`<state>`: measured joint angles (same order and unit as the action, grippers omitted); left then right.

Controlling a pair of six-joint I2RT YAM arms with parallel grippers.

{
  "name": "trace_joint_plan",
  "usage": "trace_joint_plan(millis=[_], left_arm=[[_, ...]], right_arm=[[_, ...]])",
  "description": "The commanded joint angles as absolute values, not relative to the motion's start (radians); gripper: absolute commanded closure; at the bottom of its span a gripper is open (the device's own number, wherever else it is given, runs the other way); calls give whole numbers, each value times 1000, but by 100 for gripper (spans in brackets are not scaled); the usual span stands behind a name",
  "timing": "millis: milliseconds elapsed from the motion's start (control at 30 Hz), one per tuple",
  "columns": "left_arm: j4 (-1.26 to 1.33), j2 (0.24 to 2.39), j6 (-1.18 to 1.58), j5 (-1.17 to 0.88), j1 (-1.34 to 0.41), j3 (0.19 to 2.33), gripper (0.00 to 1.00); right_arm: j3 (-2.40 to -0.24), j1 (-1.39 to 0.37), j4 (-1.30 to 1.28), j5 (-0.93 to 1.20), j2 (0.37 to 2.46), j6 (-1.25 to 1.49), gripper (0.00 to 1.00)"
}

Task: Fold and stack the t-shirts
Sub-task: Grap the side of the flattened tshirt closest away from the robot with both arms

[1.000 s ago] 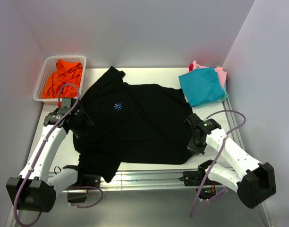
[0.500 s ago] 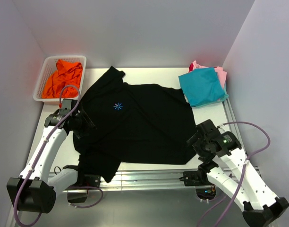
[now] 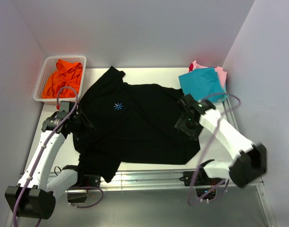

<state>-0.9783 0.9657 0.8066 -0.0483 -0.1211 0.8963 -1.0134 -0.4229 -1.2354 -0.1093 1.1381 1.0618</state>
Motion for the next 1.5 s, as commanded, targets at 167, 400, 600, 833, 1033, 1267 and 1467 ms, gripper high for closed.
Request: trace_joint_plan(millis=[167,400,600,833,1033,1267,1467], left_arm=[[-1000,927,856,-41,-115,888,46],[-988,879,896,-46,-115,835,45],[-951,903,908,-49,-115,824,45],[-923,923,917,-51,-114,807,45],[-919,917,920,-44,-114,784,45],[-905,943,910,-41,-114,788,45],[-884,957,913,-41,-112,781,45]], right_arm=[[-1120,-396,-1140,-253,1469,835,34],[-999,-334,-1091,-143,1451,830,38],[-867,-334,-1042,-52,1396,864,44],[-802,-334,-980,-20,1431,864,45],[-787,-330,-962,-23,1468,862,47],[-787,-325,-1000,-57,1453,857,50],[-759,-310,-1038,-55,1398,876,50]])
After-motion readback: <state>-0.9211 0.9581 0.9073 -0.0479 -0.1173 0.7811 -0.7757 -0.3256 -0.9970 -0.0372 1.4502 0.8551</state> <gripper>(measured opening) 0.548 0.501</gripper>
